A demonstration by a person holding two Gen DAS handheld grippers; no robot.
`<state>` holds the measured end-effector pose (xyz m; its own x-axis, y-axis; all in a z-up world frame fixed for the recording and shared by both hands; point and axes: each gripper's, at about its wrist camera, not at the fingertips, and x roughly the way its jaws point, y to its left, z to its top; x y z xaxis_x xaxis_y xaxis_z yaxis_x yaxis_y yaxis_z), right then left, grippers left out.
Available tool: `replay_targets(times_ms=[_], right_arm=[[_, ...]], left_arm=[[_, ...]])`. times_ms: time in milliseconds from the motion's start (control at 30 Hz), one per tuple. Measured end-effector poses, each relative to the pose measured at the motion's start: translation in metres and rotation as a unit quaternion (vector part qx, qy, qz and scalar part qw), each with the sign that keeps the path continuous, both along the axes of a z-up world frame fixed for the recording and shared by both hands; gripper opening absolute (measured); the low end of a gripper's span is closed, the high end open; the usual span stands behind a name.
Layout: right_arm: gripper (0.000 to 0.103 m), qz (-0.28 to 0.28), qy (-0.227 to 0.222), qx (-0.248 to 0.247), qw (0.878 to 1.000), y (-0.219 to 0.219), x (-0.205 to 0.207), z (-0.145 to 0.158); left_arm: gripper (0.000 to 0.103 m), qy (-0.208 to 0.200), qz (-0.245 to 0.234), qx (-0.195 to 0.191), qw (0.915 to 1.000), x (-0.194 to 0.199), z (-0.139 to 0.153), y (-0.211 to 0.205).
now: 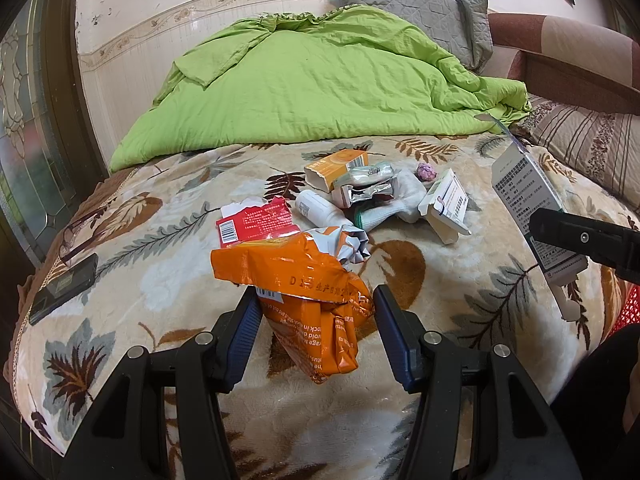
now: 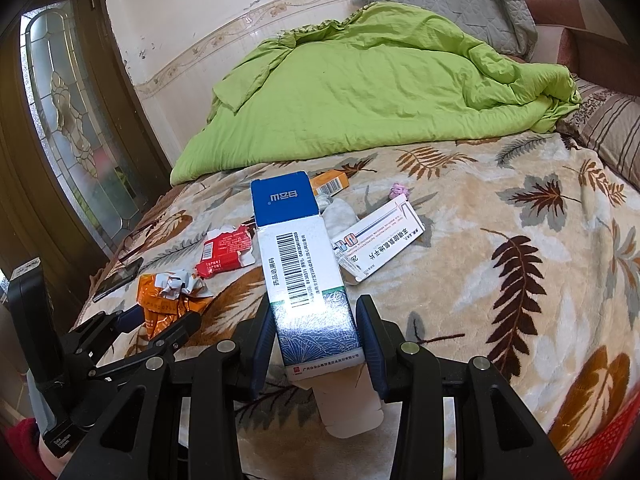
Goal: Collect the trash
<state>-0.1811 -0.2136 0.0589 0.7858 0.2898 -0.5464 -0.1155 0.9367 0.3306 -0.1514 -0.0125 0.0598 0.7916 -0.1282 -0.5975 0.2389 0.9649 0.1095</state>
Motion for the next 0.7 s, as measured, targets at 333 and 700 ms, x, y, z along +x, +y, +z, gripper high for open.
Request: replay_targets(times_ms=[333, 700], right_arm=[[0.043, -0.010, -0.002, 0.036, 0.999, -0.004, -0.004, 0.011], [0.044, -0.099, 0.000, 0.104, 0.990, -0.088, -0.070, 0.033]], left_arm=[[0.056, -0.008, -0.033, -0.031, 0.9989, -0.011, 0.006, -0.004], [0.056, 0.013, -0.156, -0.081, 0.9844, -0.040, 0.039, -0.053]])
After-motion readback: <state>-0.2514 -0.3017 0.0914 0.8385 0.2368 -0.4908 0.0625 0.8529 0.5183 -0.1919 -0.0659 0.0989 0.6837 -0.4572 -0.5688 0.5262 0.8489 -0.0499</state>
